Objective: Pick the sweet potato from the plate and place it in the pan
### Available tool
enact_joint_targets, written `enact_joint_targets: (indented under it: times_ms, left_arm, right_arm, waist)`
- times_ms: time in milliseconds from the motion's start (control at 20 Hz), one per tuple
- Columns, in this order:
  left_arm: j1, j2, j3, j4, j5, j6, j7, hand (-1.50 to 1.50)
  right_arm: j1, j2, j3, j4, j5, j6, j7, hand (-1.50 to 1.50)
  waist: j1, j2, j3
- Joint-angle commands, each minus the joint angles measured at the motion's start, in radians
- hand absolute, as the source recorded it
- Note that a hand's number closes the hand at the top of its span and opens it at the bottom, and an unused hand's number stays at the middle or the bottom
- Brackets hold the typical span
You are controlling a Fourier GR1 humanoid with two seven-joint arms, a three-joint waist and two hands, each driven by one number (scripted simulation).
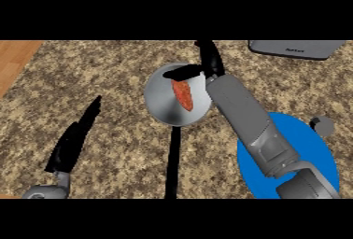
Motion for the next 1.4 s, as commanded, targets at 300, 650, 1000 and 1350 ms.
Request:
enact_joint_targets:
  times_ms: [300, 650, 1000, 1350]
  left_arm:
    - [0.068, -0.009, 0.030, 0.006, -0.007, 0.036, -0.034, 0.00]
    - [0.091, 0.016, 0.066, -0.040, 0.024, 0.007, 0.009, 0.00]
    - [0.082, 0.017, 0.069, -0.036, -0.004, 0.011, 0.004, 0.00]
    - [0.140, -0.002, 0.059, -0.105, 0.007, 0.001, 0.025, 0.00]
  right_arm:
    - [0.045, -0.071, -0.164, 0.071, -0.098, -0.060, -0.227, -1.50]
    - [0.106, -0.272, -0.190, 0.125, -0.093, 0.142, -0.337, -1.50]
    - [0.138, -0.384, -0.218, 0.179, -0.089, 0.268, -0.422, -1.50]
    - [0.157, -0.485, -0.226, 0.208, -0.074, 0.400, -0.454, -1.50]
  waist:
    - [-0.085, -0.012, 0.000]
    - [-0.104, -0.022, 0.000]
    - [-0.103, -0.021, 0.000]
    - [-0.099, -0.022, 0.001]
